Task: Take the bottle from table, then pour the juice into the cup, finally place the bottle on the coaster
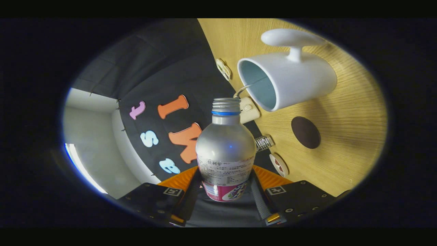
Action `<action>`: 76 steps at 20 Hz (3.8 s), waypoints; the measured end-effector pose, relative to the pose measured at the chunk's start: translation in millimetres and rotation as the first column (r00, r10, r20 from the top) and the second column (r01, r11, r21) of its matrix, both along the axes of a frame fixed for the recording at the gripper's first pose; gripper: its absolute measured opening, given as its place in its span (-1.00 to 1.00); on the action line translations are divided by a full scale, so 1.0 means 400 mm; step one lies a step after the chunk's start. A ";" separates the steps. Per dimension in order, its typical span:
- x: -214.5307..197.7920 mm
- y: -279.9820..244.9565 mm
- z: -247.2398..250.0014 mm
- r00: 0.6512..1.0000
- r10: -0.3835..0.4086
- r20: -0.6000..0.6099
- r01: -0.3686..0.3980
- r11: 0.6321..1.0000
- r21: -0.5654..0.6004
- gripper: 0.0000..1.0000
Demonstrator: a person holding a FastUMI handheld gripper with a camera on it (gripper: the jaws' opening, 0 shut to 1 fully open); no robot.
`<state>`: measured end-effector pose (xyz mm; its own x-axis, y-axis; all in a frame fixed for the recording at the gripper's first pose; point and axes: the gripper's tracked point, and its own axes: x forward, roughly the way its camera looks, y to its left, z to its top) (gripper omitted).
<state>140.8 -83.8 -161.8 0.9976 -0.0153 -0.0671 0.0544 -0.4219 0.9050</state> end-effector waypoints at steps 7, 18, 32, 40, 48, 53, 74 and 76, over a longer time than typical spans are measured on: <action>-0.001 -0.038 -0.011 0.999 -0.035 0.009 0.034 0.998 0.045 0.48; 0.010 -0.067 0.018 0.998 -0.053 0.035 0.050 0.996 0.079 0.49; 0.008 -0.036 0.083 0.994 -0.068 0.089 0.055 0.988 0.147 0.49; 0.000 -0.048 0.090 0.991 -0.092 0.097 0.074 0.981 0.178 0.48; 0.001 -0.065 0.103 0.986 -0.120 0.114 0.092 0.970 0.227 0.48; 0.002 -0.062 0.102 0.986 -0.123 0.114 0.093 0.967 0.237 0.49; -0.011 -0.016 0.008 0.999 -0.038 -0.020 0.036 0.995 -0.089 0.48; 0.002 -0.005 -0.006 0.999 -0.016 -0.038 0.008 0.980 -0.201 0.48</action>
<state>141.6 -85.8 -164.1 0.9939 -0.0443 -0.1009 0.0879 -0.2329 0.9685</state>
